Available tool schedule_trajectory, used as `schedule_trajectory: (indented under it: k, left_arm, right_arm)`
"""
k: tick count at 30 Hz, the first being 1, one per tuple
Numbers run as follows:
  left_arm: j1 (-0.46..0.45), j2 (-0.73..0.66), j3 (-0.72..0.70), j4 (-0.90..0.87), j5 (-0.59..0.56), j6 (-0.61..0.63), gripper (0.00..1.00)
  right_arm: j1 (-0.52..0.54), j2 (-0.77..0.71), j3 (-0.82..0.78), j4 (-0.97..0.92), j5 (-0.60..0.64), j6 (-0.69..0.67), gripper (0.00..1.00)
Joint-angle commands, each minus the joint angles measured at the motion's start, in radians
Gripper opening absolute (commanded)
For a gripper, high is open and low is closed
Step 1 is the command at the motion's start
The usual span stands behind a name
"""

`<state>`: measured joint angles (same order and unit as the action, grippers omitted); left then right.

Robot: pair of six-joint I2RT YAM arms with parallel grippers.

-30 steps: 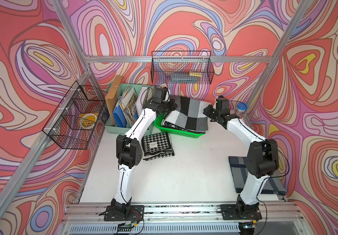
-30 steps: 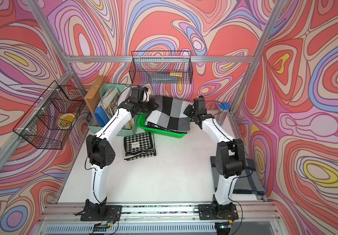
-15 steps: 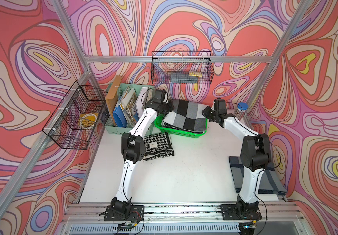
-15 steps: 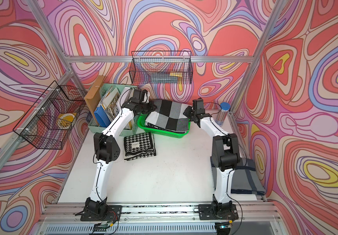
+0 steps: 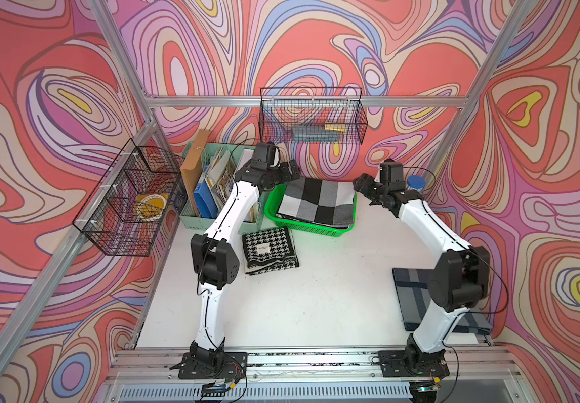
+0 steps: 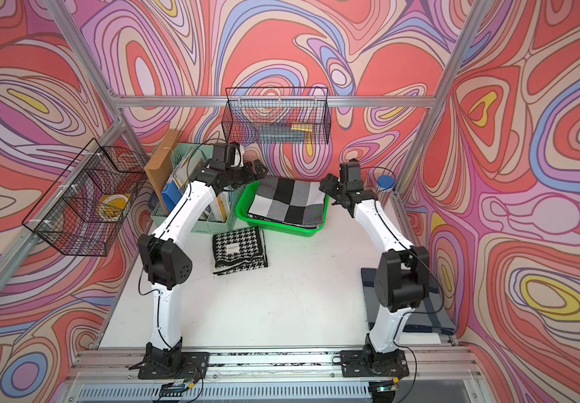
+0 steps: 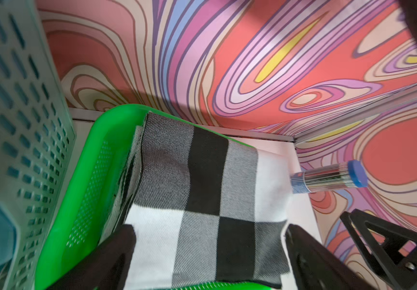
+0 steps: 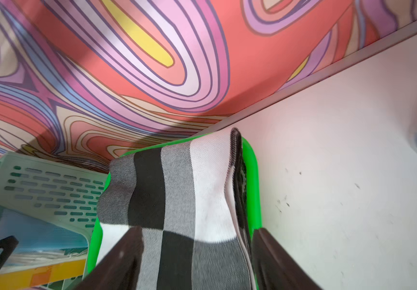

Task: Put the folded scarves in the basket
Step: Place the scarf in the basket, then move the scarf to the center of the board.

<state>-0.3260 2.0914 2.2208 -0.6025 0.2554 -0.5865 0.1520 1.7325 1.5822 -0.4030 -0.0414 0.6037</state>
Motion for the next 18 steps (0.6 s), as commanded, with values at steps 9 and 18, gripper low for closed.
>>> schedule_trajectory:
  k: [9,18]
  left_arm:
    - [-0.155,-0.456,-0.595,0.175,-0.048,-0.094,0.97]
    - [-0.354,-0.673,-0.897,0.229,-0.138,-0.188,0.95]
  right_arm:
    - [-0.006,-0.463,-0.409,-0.207,0.137,-0.042,0.70]
    - [-0.005,-0.832,-0.726,-0.201,0.180,-0.049,0.70]
